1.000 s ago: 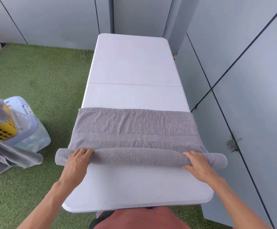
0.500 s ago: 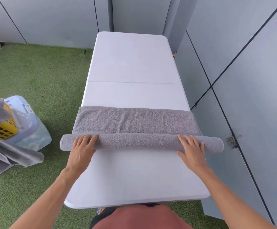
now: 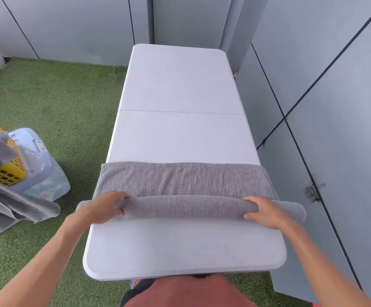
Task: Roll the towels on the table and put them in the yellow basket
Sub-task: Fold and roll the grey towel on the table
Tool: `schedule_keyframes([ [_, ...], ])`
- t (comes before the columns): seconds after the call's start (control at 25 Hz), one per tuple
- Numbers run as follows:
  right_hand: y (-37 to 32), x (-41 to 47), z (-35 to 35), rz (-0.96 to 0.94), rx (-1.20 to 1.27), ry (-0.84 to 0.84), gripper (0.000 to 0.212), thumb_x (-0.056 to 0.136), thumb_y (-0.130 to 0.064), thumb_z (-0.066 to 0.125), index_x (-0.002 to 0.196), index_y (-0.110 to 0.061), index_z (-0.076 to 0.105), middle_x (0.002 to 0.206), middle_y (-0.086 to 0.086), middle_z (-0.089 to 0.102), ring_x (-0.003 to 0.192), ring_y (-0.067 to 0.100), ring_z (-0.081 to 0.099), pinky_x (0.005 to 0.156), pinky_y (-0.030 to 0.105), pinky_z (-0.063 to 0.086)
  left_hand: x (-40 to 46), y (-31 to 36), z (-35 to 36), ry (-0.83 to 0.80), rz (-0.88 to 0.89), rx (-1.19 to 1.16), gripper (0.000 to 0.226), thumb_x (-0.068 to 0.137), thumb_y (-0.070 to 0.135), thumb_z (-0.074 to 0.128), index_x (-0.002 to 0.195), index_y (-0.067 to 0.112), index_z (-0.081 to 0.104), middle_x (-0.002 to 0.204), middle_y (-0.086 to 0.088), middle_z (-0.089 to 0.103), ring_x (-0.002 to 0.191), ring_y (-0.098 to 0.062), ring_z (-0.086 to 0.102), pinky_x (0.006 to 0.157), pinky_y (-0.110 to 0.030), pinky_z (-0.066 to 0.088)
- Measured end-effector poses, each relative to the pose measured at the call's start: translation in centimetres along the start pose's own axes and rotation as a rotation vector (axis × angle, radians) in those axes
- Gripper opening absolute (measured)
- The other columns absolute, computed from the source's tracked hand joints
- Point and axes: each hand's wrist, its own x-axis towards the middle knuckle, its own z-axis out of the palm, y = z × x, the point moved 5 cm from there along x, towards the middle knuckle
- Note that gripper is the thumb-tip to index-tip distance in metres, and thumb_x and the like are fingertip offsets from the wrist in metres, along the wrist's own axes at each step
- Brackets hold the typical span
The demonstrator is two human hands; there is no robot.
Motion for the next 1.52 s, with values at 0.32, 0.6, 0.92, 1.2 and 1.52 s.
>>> schedule_keyframes([
  [0.32, -1.4, -1.0, 1.8, -0.023, -0.308, 0.297, 0.068, 0.092, -0.039, 0.057, 0.149, -0.035, 0.020, 0.155, -0.010, 0.019, 0.147, 0.021, 0.004, 0.113, 0.058, -0.003, -1.0, 0.4, 2.4, 0.489, 0.124, 0.200, 0.065, 0.075, 0.026, 0.079, 0.134, 0.016, 0.051, 0.122, -0.004, 0.054, 0.116, -0.029, 0.051, 0.103, -0.051, 0.039],
  [0.6, -1.4, -1.6, 0.7, -0.003, -0.268, 0.178, 0.048, 0.092, -0.034, 0.057, 0.137, -0.028, 0.042, 0.134, -0.009, 0.046, 0.134, 0.016, 0.029, 0.115, 0.055, 0.008, -0.7, 1.1, 2.4, 0.443, 0.043, 0.243, 0.058, 0.069, 0.020, 0.083, 0.121, 0.016, 0.060, 0.102, -0.002, 0.063, 0.101, -0.029, 0.060, 0.093, -0.040, 0.042],
  [0.92, 0.0, -1.0, -1.2, -0.041, 0.069, 0.247, 0.039, 0.085, -0.039, 0.064, 0.123, -0.032, 0.056, 0.126, -0.009, 0.056, 0.124, 0.016, 0.049, 0.105, 0.038, 0.035, -0.2, -1.1, 0.7, 0.247, 0.028, -0.065, 0.042, 0.090, 0.028, 0.062, 0.132, 0.026, 0.054, 0.127, 0.000, 0.058, 0.116, -0.028, 0.055, 0.097, -0.042, 0.043],
  [1.2, -0.3, -2.5, 1.7, -0.020, -0.310, 0.310, 0.067, 0.089, -0.036, 0.062, 0.146, -0.033, 0.028, 0.148, -0.007, 0.033, 0.142, 0.017, 0.020, 0.117, 0.055, 0.005, -2.1, 0.3, 3.4, 0.517, 0.163, 0.280, 0.077, 0.069, 0.021, 0.083, 0.137, 0.010, 0.048, 0.132, -0.009, 0.054, 0.127, -0.032, 0.047, 0.110, -0.047, 0.031],
  [1.52, 1.9, -1.1, 0.7, 0.009, -0.078, -0.021, 0.036, 0.081, -0.048, 0.066, 0.115, -0.046, 0.052, 0.116, -0.011, 0.060, 0.113, 0.017, 0.056, 0.094, 0.042, 0.044, -1.3, -1.1, 1.5, 0.117, 0.045, -0.010, 0.056, 0.080, 0.023, 0.074, 0.132, 0.025, 0.052, 0.115, 0.002, 0.059, 0.112, -0.023, 0.054, 0.097, -0.035, 0.039],
])
